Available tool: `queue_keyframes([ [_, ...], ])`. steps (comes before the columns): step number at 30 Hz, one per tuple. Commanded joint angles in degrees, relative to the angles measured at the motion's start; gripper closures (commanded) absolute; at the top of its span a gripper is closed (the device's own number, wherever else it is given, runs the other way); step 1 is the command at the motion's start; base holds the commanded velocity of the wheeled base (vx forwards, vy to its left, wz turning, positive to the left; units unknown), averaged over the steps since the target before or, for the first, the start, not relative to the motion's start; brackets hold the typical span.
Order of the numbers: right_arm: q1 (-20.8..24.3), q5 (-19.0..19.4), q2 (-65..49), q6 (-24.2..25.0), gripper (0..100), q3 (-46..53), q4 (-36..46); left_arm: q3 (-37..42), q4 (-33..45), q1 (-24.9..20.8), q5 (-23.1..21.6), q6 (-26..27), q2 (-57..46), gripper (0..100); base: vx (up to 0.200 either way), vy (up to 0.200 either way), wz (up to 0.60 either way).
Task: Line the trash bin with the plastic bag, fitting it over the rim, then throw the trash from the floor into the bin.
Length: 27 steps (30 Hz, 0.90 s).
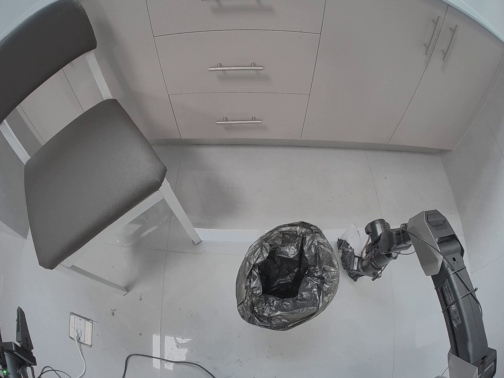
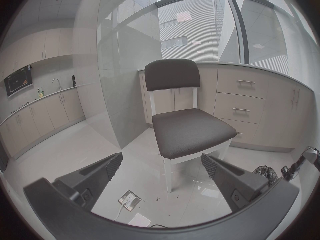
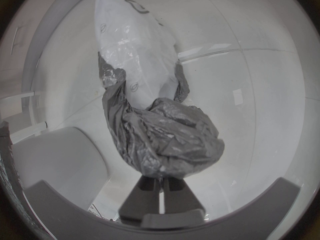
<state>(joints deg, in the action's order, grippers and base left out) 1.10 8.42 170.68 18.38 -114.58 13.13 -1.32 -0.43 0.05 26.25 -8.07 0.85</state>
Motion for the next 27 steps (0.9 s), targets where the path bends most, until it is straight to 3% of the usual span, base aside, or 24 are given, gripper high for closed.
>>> queue_keyframes([
  [1,0.1,0.0,-1.5,0.1,100,0.0,0.7,0.0,0.0,0.0,0.0,0.0,-0.9,0,0.0,0.0,0.0],
  [13,0.6,0.5,-14.5,0.1,100,0.0,19.9,0.0,0.0,0.0,0.0,-0.3,-0.9,0,0.0,0.0,0.0],
  [27,0.0,2.2,-22.5,0.2,100,0.0,30.9,0.1,-0.1,0.0,0.0,-0.4,-0.9,0,0.0,0.0,0.0],
])
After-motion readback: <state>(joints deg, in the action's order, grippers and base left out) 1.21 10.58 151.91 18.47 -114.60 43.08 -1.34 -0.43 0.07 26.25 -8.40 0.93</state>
